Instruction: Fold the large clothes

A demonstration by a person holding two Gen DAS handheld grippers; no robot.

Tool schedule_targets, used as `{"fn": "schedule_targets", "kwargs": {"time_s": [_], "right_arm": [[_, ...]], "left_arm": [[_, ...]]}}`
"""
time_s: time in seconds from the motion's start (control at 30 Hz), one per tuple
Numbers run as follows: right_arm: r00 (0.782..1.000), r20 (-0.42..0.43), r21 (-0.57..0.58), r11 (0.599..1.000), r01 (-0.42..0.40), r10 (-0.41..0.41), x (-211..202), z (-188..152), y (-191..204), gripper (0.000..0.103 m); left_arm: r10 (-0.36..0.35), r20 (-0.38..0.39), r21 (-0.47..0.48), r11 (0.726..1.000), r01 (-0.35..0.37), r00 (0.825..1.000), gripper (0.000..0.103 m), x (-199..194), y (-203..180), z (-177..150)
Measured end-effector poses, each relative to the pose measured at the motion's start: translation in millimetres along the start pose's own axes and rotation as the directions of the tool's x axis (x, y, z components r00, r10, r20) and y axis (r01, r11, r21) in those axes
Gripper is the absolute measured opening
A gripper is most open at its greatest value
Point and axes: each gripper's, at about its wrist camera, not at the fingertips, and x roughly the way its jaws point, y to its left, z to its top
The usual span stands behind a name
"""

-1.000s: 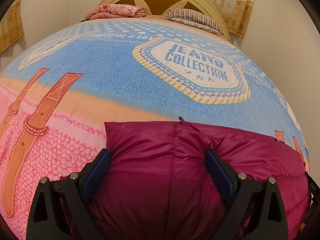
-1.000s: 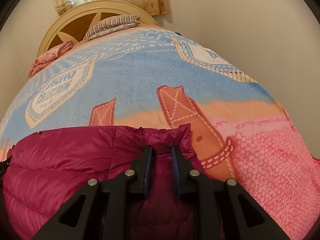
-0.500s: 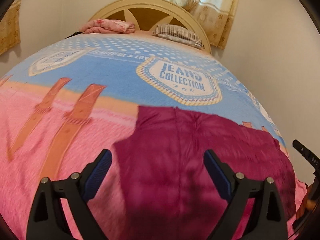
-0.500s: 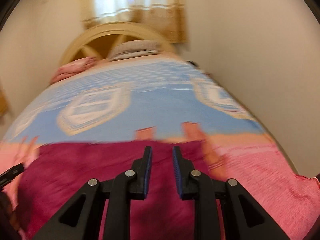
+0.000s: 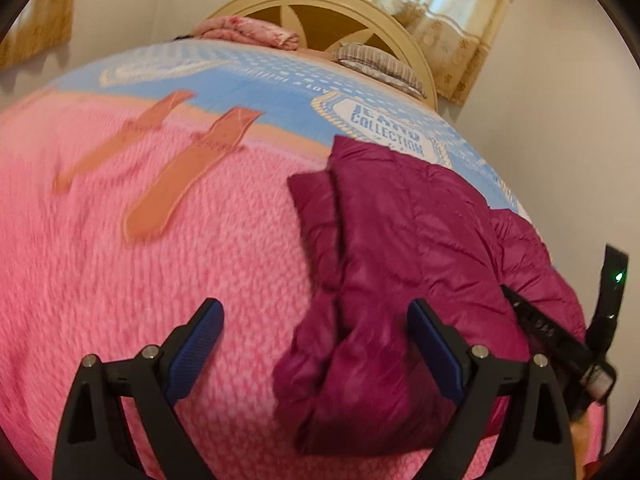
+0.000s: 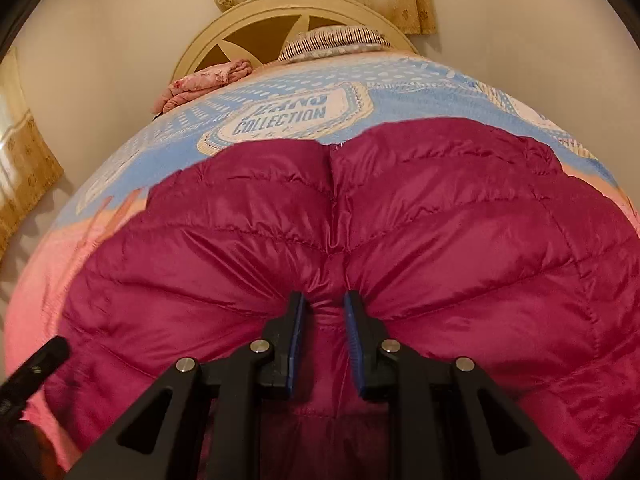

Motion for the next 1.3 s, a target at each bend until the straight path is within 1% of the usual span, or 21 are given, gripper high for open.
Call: {"fn": "schedule_targets", "kwargs": {"time_s": [0.07,0.17,0.27,0.3,0.33,0.43,0.5,0.57,0.63,0.77,0.8,0.83,0.87,0.93,1.0,1.07,1.1,1.13,1.2,1.27,1.3], "right_arm": [[1.000,-0.004,-0.002,1.000,0.002,-0.002,-0.2,1.7,1.2,0.020],[1.000,-0.003,-0.006,1.000,0.008,-0.008,-1.4,-0.2,1.4,0.020],[1.000,-0.003,-0.011,1.000,0.016,-0.016,-13.3,3.7,6.3,0.020],[1.000,0.025,0.012,1.000,-0.013,0.013,-25.8,4.1,6.1,0.020],[0.998,0.047,0.020,0.999,-0.037,0.036,-36.0,4.2,7.9,0.020],[0.999,0.047,0.023,1.000,-0.021,0.020,-45.2,1.7,12.8,0.020],[1.000,-0.002,0.053,0.998,-0.028,0.028,-33.6,-3.9,10.0,0.019],[1.000,-0.005,0.043,0.999,-0.009,0.009,-25.3,-9.8,10.3,0.019],[1.000,-0.012,0.001,1.000,0.021,-0.021,-20.4,-11.5,16.1,0.019],[0.998,0.001,-0.045,0.997,0.066,-0.066,-17.9,-19.3,23.8,0.019],[0.997,0.003,-0.051,0.996,0.071,-0.071,-17.8,-20.1,24.9,0.019],[0.998,0.001,-0.049,0.996,0.070,-0.070,-17.4,-20.4,24.5,0.019],[0.998,-0.002,-0.045,0.997,0.065,-0.065,-16.5,-19.9,23.9,0.019],[0.999,-0.008,-0.024,0.999,0.045,-0.045,-16.9,-20.3,20.6,0.019],[0.999,-0.013,0.000,1.000,0.031,-0.031,-16.8,-19.7,17.7,0.019],[1.000,-0.026,0.026,0.999,0.019,-0.018,-16.9,-18.5,17.3,0.019],[0.999,-0.039,0.051,0.999,0.002,0.000,-16.6,-17.3,16.7,0.019],[0.999,-0.050,0.073,0.997,-0.016,0.020,-16.6,-16.6,16.3,0.019],[0.992,-0.085,0.133,0.988,-0.081,0.093,-17.1,-16.5,19.7,0.019],[0.983,-0.107,0.171,0.976,-0.132,0.152,-17.4,-17.9,28.2,0.019],[0.973,-0.119,0.192,0.966,-0.172,0.197,-16.5,-19.0,34.4,0.019]], "left_arm": [[-0.032,0.003,-0.048,0.998,0.033,0.999,0.096,-1.0,4.7,-8.5],[-0.061,0.032,-0.067,0.996,0.063,0.998,0.096,-6.6,1.1,-16.8],[-0.134,0.012,-0.083,0.987,0.135,0.991,0.096,-5.3,-6.0,-17.5],[-0.160,0.011,-0.090,0.983,0.160,0.987,0.096,-4.8,-6.9,-17.2],[-0.191,0.006,-0.111,0.975,0.191,0.982,0.100,-0.4,-8.3,-15.8],[-0.201,0.041,-0.152,0.967,0.205,0.979,0.103,7.4,-12.2,-12.7],[-0.211,0.049,-0.161,0.963,0.216,0.976,0.103,12.1,-17.5,-9.6],[-0.222,0.053,-0.168,0.959,0.228,0.974,0.101,16.0,-21.9,-6.3],[-0.246,0.055,-0.196,0.948,0.252,0.968,0.091,20.3,-22.3,-2.8],[-0.277,0.079,-0.270,0.919,0.287,0.958,0.081,27.3,-17.4,1.8],[-0.286,0.084,-0.276,0.914,0.298,0.955,0.076,27.7,-18.2,2.3],[-0.303,0.085,-0.278,0.908,0.315,0.949,0.066,28.8,-20.8,3.0],[-0.312,0.082,-0.270,0.907,0.323,0.947,0.060,29.2,-23.2,3.3],[-0.322,0.082,-0.242,0.912,0.332,0.943,0.036,28.4,-27.3,5.6],[-0.353,0.089,-0.237,0.901,0.364,0.931,0.028,25.8,-25.3,9.3],[-0.401,0.096,-0.250,0.877,0.412,0.911,0.023,21.1,-22.3,16.0],[-0.414,0.101,-0.244,0.871,0.426,0.905,0.021,17.5,-22.7,19.1],[-0.423,0.103,-0.229,0.871,0.435,0.900,0.020,13.5,-24.1,22.6],[-0.426,0.103,-0.197,0.877,0.438,0.899,0.020,6.7,-26.8,29.3],[-0.428,0.119,-0.147,0.885,0.442,0.896,0.020,-8.5,-28.5,39.7],[-0.418,0.127,-0.116,0.894,0.432,0.900,0.020,-17.4,-29.6,44.8]]}}
